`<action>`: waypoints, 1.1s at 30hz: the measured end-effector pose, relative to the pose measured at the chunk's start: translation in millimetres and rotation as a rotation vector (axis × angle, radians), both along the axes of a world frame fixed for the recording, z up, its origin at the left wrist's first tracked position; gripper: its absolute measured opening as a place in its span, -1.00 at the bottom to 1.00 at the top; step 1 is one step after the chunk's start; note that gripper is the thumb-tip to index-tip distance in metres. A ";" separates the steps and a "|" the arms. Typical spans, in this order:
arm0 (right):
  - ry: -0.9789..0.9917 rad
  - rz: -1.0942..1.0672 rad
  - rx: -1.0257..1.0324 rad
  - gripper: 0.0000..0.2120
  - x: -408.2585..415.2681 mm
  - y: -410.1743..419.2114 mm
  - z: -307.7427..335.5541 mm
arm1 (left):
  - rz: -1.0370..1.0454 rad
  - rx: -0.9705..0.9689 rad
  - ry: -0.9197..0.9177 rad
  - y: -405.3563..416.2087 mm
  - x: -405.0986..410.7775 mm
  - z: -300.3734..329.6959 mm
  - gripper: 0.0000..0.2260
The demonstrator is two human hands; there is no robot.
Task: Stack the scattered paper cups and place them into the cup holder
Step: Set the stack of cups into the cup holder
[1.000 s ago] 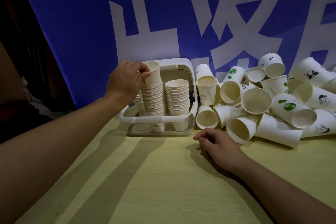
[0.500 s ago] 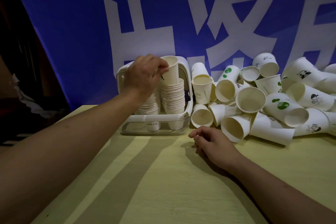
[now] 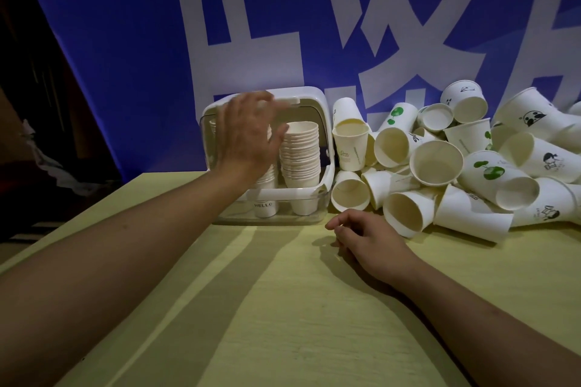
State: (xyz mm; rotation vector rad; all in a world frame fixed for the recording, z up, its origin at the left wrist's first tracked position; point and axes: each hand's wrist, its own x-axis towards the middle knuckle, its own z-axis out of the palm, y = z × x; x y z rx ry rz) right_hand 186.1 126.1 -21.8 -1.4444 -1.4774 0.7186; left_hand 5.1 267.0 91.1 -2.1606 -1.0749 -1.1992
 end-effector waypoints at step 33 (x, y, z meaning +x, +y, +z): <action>0.003 -0.015 -0.012 -0.83 0.7 1.1 -0.9 | 0.194 -0.798 -0.971 48.5 53.6 -13.0 -0.42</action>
